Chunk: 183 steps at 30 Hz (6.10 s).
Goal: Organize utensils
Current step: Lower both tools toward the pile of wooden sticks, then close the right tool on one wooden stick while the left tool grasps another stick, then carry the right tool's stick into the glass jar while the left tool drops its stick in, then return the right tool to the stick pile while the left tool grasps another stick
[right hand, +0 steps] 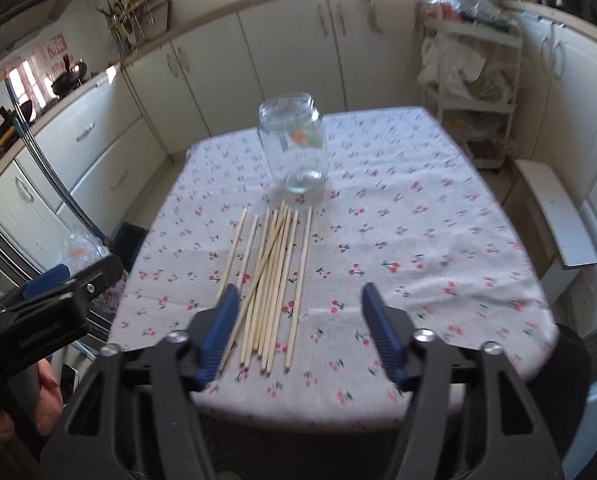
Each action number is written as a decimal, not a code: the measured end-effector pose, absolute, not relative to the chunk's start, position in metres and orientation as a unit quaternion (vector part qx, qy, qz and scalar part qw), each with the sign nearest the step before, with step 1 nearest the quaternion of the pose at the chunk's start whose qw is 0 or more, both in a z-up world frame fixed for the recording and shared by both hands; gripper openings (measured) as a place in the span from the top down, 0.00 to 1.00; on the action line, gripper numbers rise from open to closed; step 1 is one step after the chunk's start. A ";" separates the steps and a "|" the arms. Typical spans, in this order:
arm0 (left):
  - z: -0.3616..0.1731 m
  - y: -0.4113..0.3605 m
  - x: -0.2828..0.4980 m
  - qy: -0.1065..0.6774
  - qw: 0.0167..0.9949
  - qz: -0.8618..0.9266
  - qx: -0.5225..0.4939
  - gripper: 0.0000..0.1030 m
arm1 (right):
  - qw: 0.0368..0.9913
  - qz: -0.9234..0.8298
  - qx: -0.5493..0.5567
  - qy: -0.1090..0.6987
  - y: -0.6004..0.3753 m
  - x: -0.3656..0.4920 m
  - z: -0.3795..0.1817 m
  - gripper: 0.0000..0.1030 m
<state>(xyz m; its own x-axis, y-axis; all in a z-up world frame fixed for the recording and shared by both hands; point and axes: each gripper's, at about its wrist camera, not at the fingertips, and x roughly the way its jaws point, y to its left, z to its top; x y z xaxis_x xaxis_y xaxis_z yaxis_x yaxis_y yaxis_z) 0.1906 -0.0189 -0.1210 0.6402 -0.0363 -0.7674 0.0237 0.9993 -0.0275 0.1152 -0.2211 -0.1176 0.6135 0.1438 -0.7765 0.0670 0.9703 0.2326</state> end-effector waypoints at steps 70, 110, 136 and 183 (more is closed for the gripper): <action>-0.016 -0.120 0.395 0.217 0.948 -0.195 -0.124 0.95 | 0.855 0.075 0.286 0.427 -0.310 0.224 -0.219 0.94; -0.122 -0.096 0.341 0.263 0.955 -0.135 -0.026 0.44 | 0.906 0.090 0.280 0.304 -0.313 0.242 -0.131 0.94; -0.173 -0.016 0.294 0.365 0.918 -0.100 -0.114 0.31 | 0.967 0.029 0.171 0.187 -0.251 0.369 -0.097 0.94; -0.210 -0.063 0.293 0.466 0.880 -0.092 -0.010 0.29 | 0.880 0.065 0.025 0.470 -0.215 0.234 -0.205 0.91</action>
